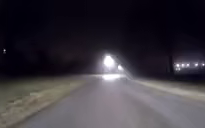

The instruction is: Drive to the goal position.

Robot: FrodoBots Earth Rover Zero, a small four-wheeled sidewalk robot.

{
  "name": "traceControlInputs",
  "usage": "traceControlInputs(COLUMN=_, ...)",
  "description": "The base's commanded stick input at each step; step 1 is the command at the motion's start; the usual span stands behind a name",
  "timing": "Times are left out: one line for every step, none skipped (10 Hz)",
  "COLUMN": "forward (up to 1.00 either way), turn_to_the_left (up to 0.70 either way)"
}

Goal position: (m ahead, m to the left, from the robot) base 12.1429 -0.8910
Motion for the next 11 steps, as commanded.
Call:
traceControlInputs(forward=1.0, turn_to_the_left=0.0)
traceControlInputs(forward=1.0, turn_to_the_left=0.0)
traceControlInputs(forward=1.0, turn_to_the_left=0.0)
traceControlInputs(forward=1.0, turn_to_the_left=0.0)
traceControlInputs(forward=1.0, turn_to_the_left=0.0)
traceControlInputs(forward=1.0, turn_to_the_left=0.0)
traceControlInputs(forward=1.0, turn_to_the_left=0.0)
traceControlInputs(forward=1.0, turn_to_the_left=0.0)
traceControlInputs(forward=1.0, turn_to_the_left=0.0)
traceControlInputs(forward=1.0, turn_to_the_left=0.0)
traceControlInputs(forward=1.0, turn_to_the_left=0.0)
